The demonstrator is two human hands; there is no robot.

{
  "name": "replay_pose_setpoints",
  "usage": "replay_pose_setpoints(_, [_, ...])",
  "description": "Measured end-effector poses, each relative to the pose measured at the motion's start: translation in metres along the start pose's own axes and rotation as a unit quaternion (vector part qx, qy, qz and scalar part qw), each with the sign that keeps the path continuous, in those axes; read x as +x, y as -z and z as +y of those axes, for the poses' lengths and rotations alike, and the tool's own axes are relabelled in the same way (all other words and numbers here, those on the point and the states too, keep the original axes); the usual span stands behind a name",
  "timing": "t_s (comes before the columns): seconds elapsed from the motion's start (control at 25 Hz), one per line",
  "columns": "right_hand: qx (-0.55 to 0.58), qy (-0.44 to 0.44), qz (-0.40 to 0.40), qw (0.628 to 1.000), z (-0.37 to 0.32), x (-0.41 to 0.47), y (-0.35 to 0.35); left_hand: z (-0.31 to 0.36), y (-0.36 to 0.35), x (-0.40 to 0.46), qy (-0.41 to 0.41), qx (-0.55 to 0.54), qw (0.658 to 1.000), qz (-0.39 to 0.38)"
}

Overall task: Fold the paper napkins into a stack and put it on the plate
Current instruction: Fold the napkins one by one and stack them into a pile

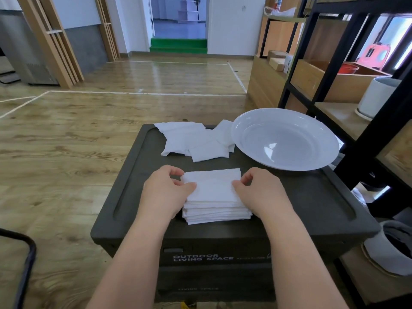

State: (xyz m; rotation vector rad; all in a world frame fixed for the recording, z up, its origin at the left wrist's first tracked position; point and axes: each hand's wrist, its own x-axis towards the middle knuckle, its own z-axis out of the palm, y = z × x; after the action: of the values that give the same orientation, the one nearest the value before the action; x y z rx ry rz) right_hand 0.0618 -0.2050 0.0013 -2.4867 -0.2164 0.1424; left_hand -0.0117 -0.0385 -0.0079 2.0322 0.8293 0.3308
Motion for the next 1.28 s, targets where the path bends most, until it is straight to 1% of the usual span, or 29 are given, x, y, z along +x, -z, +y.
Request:
replay_pose_setpoints(0.08, [-0.005,0.016,0.019,1.0,-0.001,-0.001,0.0,0.001,0.001,0.008,-0.03,0.024,0.999,0.019])
replay_pose_setpoints(0.16, [0.032,0.045,0.058,0.997,-0.003,-0.001,0.003,0.009,0.002,0.028,-0.097,0.04,0.992,0.064])
replay_pose_setpoints(0.2, [0.057,0.059,0.071,0.994,-0.005,-0.001,0.005,0.015,0.001,0.04,-0.128,0.053,0.988,0.068])
replay_pose_setpoints(0.24, [0.078,0.07,0.081,0.991,-0.007,-0.001,0.006,0.023,-0.001,0.053,-0.157,0.08,0.983,0.049])
replay_pose_setpoints(0.32, [0.1,0.086,0.085,0.988,-0.011,0.001,0.006,0.034,-0.012,0.074,-0.211,0.174,0.961,-0.033])
replay_pose_setpoints(0.36, [0.106,0.09,0.08,0.987,-0.011,0.001,0.006,0.037,-0.018,0.082,-0.23,0.215,0.946,-0.072])
replay_pose_setpoints(0.4, [0.109,0.094,0.075,0.987,-0.011,0.002,0.006,0.038,-0.024,0.087,-0.237,0.237,0.937,-0.094])
replay_pose_setpoints(0.48, [0.108,0.102,0.069,0.986,-0.007,0.004,0.006,0.039,-0.031,0.094,-0.248,0.259,0.929,-0.09])
replay_pose_setpoints(0.52, [0.106,0.106,0.07,0.986,-0.005,0.005,0.006,0.041,-0.032,0.095,-0.263,0.291,0.917,-0.079])
replay_pose_setpoints(0.6, [0.108,0.11,0.074,0.985,-0.004,0.007,0.006,0.044,-0.032,0.094,-0.298,0.378,0.875,-0.061])
replay_pose_setpoints(0.64, [0.111,0.112,0.075,0.985,-0.004,0.007,0.006,0.045,-0.029,0.091,-0.311,0.403,0.859,-0.057])
replay_pose_setpoints(0.68, [0.115,0.113,0.077,0.984,-0.006,0.006,0.006,0.046,-0.024,0.088,-0.318,0.407,0.854,-0.055])
replay_pose_setpoints(0.72, [0.124,0.115,0.08,0.982,-0.007,0.005,0.006,0.047,-0.019,0.084,-0.32,0.392,0.861,-0.055])
replay_pose_setpoints(0.8, [0.16,0.113,0.092,0.976,-0.008,0.003,0.007,0.051,-0.003,0.072,-0.322,0.334,0.885,-0.043])
replay_pose_setpoints(0.88, [0.227,0.105,0.099,0.963,-0.009,0.002,0.01,0.055,0.018,0.055,-0.324,0.265,0.908,-0.016])
replay_pose_setpoints(0.92, [0.263,0.101,0.089,0.955,-0.009,0.002,0.012,0.055,0.029,0.044,-0.324,0.215,0.921,-0.01])
replay_pose_setpoints(1.0, [0.307,0.095,0.02,0.947,-0.011,0.0,0.016,0.05,0.048,0.023,-0.312,0.062,0.948,-0.03])
replay_pose_setpoints(1.04, [0.322,0.094,-0.026,0.942,-0.013,-0.001,0.018,0.047,0.055,0.012,-0.294,-0.038,0.953,-0.057])
replay_pose_setpoints(1.08, [0.336,0.098,-0.064,0.934,-0.014,-0.003,0.019,0.043,0.058,0.003,-0.265,-0.138,0.95,-0.088])
replay_pose_setpoints(1.12, [0.351,0.105,-0.089,0.926,-0.014,-0.004,0.02,0.039,0.059,-0.006,-0.224,-0.218,0.943,-0.113])
replay_pose_setpoints(1.16, [0.369,0.113,-0.103,0.917,-0.014,-0.006,0.021,0.034,0.057,-0.012,-0.181,-0.266,0.939,-0.124])
replay_pose_setpoints(1.2, [0.387,0.12,-0.103,0.909,-0.015,-0.007,0.021,0.03,0.053,-0.017,-0.142,-0.283,0.94,-0.129])
replay_pose_setpoints(1.28, [0.415,0.121,-0.089,0.897,-0.018,-0.011,0.023,0.026,0.044,-0.019,-0.082,-0.264,0.951,-0.139])
